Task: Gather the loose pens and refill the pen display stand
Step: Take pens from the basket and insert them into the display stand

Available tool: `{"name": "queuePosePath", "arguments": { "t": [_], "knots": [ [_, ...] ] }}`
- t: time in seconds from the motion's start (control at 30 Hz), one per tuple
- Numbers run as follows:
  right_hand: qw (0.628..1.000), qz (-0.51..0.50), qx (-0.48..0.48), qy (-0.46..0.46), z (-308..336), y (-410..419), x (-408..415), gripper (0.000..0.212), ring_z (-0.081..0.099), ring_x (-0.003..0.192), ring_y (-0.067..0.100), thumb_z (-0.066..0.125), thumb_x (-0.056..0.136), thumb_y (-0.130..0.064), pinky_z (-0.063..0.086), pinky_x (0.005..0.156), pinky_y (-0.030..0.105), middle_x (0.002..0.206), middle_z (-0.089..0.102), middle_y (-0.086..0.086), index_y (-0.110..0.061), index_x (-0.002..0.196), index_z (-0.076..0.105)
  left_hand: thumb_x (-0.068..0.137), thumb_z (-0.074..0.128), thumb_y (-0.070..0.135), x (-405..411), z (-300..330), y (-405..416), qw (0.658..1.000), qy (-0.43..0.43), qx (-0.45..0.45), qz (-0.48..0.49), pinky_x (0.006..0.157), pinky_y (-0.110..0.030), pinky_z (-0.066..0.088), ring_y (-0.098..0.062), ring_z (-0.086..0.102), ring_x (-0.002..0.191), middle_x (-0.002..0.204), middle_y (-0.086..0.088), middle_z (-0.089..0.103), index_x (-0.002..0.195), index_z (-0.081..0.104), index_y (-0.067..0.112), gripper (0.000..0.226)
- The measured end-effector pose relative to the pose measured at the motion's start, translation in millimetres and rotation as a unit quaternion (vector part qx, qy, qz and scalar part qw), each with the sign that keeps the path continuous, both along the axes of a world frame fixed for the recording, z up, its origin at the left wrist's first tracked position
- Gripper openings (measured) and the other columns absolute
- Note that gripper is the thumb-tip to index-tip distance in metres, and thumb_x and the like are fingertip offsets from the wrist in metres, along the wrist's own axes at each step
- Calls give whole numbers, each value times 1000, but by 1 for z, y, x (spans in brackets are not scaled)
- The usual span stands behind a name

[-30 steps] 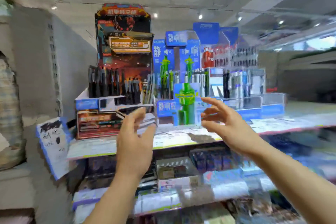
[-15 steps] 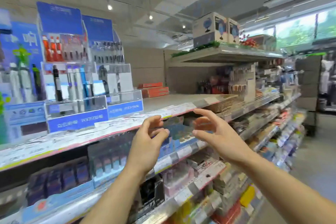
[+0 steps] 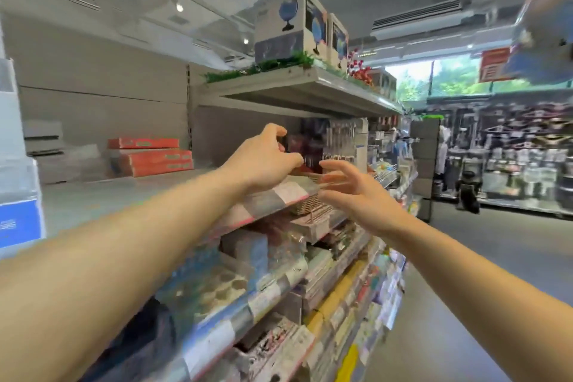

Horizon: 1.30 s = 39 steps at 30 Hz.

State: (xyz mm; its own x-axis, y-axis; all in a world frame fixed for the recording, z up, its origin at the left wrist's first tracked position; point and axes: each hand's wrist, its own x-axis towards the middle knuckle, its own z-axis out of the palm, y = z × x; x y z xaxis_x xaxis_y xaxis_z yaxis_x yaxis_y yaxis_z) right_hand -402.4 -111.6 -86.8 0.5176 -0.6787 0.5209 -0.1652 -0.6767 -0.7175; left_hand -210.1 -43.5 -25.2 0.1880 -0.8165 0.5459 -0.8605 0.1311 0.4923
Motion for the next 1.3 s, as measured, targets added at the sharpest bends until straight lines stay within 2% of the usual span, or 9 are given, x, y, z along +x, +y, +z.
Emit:
{"name": "queuePosePath", "arguments": {
  "t": [0.13,0.23,0.4,0.67,0.87,1.0,1.1,1.2,1.3],
  "knots": [
    [1000,-22,-4,-6,15,-63,19,52,63,113,8,73,91,-29,52,102,43,124,61,-14,-45,135,51,90,61,40,27,23,-60,991,-118,48,29,82,-31,39,-23,56,115,134,-3,58,148,34,18,67],
    [1000,-26,-9,-16,20,-109,30,50,63,111,6,71,93,-28,53,101,43,123,62,-14,-44,135,51,91,60,41,39,21,-99,987,-140,76,35,80,-33,42,-18,55,99,110,3,61,144,37,18,62],
    [1000,-9,-25,1,21,-199,55,50,64,111,12,70,94,-25,51,103,43,123,64,-9,-35,140,52,93,60,43,60,7,-164,976,-168,126,67,87,-33,46,-18,55,102,124,1,59,145,35,21,62],
    [979,144,-97,103,28,-361,101,41,65,101,-4,71,92,-32,48,82,15,119,64,-17,-52,124,53,92,59,51,92,-10,-271,951,-147,216,167,95,-31,44,-18,56,115,135,2,59,144,41,27,60],
    [922,279,-127,237,37,-460,139,48,65,102,-7,76,88,-35,50,93,18,118,66,-18,-55,122,50,91,62,43,107,-39,-354,902,-187,320,222,94,-29,47,-20,58,109,129,-2,63,132,56,24,45],
    [864,327,-180,338,42,-496,173,57,57,103,-19,75,87,-46,42,89,9,120,63,-31,-59,132,42,91,61,44,129,-48,-374,834,-243,419,265,92,-26,47,-28,59,116,133,-10,61,138,52,17,55],
    [842,364,-185,352,46,-508,201,64,57,106,-17,75,89,-41,46,92,13,126,62,-27,-49,143,41,94,59,41,146,-49,-384,805,-237,455,299,89,-28,44,-29,60,113,129,-13,63,131,56,15,45],
    [841,390,-168,335,47,-511,228,66,63,113,0,75,90,-34,50,104,31,132,62,-18,-39,148,43,97,56,40,162,-54,-396,778,-226,506,295,100,-33,45,-28,57,118,134,-12,60,135,55,12,47],
    [851,396,-173,299,38,-512,250,63,64,115,5,73,91,-35,49,105,31,131,63,-16,-35,148,45,98,56,39,175,-58,-406,761,-212,552,268,108,-40,42,-26,53,124,140,-9,55,142,49,15,51]
  ]
}}
